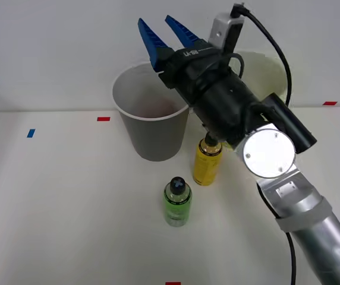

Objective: Put cans in the gray bin, plastic bottles in the light green bin

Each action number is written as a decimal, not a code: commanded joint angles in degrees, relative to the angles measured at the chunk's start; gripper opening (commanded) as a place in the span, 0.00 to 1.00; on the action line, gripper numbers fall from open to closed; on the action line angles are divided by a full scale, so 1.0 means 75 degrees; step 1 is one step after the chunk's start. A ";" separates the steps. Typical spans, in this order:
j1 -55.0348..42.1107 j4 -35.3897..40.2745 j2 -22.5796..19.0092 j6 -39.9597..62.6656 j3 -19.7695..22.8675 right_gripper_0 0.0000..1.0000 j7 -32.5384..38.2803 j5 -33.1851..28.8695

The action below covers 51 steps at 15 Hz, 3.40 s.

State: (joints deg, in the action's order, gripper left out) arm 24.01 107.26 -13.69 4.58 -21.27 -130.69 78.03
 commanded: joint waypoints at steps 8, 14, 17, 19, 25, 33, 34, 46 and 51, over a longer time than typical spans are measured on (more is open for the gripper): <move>-0.3963 0.3312 -0.1749 -0.1583 -0.0035 0.83 -0.0059 0.0518; -0.6295 0.4284 -0.3038 -0.3774 -0.0129 0.84 -0.0047 -0.0701; -0.6999 0.4284 -0.3366 -0.4302 -0.0363 0.83 -0.0187 -0.0935; -0.7491 0.4284 -0.3401 -0.4337 -0.0515 0.84 -0.0293 -0.0947; -0.8686 0.3745 -0.2885 -0.4536 -0.0527 0.84 -0.2027 -0.1099; -0.8475 0.2140 -0.2382 -0.5052 -0.0504 0.83 -0.2074 -0.2259; -0.8463 0.2140 -0.2370 -0.4923 -0.0445 0.83 -0.2086 -0.2306; -0.9131 0.2128 -0.2147 -0.4032 0.0328 0.83 -0.0867 -0.3970; -0.9213 0.1495 -0.1924 -0.4056 0.0586 0.83 0.1875 -0.6068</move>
State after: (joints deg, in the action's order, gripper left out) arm -45.59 121.91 -29.32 -24.44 -17.54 -123.39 38.95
